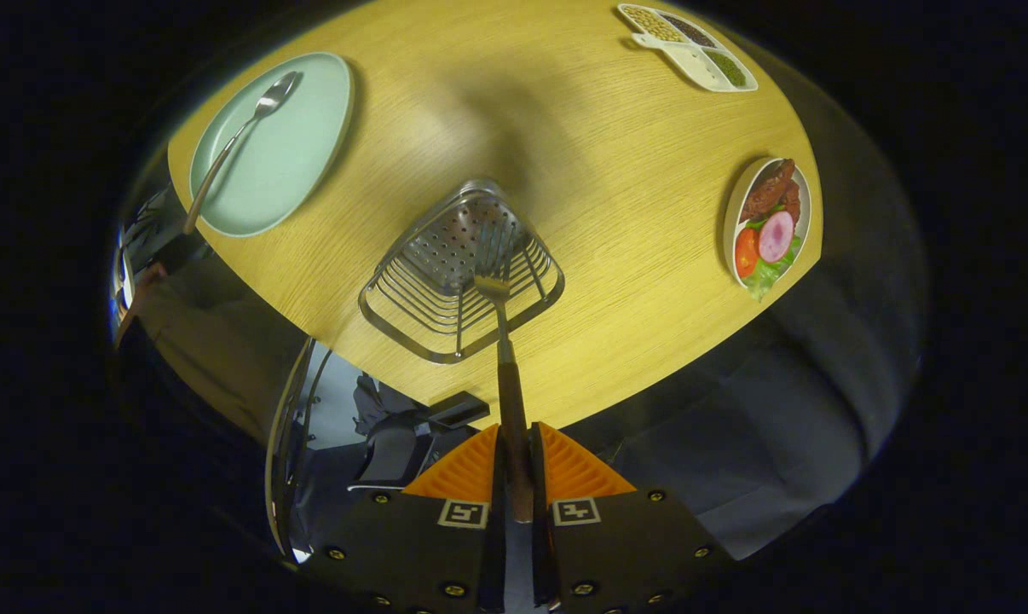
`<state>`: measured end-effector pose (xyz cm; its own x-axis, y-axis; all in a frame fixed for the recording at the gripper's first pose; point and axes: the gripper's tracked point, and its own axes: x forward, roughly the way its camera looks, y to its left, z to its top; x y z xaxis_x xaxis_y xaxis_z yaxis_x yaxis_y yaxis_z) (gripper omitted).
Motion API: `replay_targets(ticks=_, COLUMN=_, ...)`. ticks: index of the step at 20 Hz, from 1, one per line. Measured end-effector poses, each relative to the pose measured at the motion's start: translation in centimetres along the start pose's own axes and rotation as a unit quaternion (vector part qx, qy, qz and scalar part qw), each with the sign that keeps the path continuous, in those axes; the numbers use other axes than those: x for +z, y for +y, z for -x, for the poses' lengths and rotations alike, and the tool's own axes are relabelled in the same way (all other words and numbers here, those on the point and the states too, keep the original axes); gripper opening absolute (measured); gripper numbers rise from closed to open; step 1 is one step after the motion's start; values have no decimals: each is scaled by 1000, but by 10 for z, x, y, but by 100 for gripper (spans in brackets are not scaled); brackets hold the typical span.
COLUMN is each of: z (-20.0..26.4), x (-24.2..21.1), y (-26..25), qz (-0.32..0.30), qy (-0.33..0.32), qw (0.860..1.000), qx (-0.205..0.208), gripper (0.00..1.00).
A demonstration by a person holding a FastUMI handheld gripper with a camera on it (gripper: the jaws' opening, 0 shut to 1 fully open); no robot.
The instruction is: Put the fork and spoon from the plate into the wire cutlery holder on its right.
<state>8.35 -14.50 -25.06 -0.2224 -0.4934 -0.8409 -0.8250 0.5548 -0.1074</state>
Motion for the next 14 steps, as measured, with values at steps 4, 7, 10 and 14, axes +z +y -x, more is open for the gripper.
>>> replay_targets(ticks=4, z=7, x=3, y=-7, qz=-7, qy=-6, qw=1000, qx=-4, gripper=13)
replay_targets(ticks=7, z=9, x=2, y=-9, qz=-6, qy=3, qw=1000, qx=-14, gripper=19)
replay_targets(ticks=10, z=15, x=8, y=-10, qz=-4, qy=-7, qw=1000, qx=-22, gripper=19)
replay_targets(ticks=14, z=27, x=11, y=-11, qz=-14, qy=-35, qw=999, qx=-29, gripper=19)
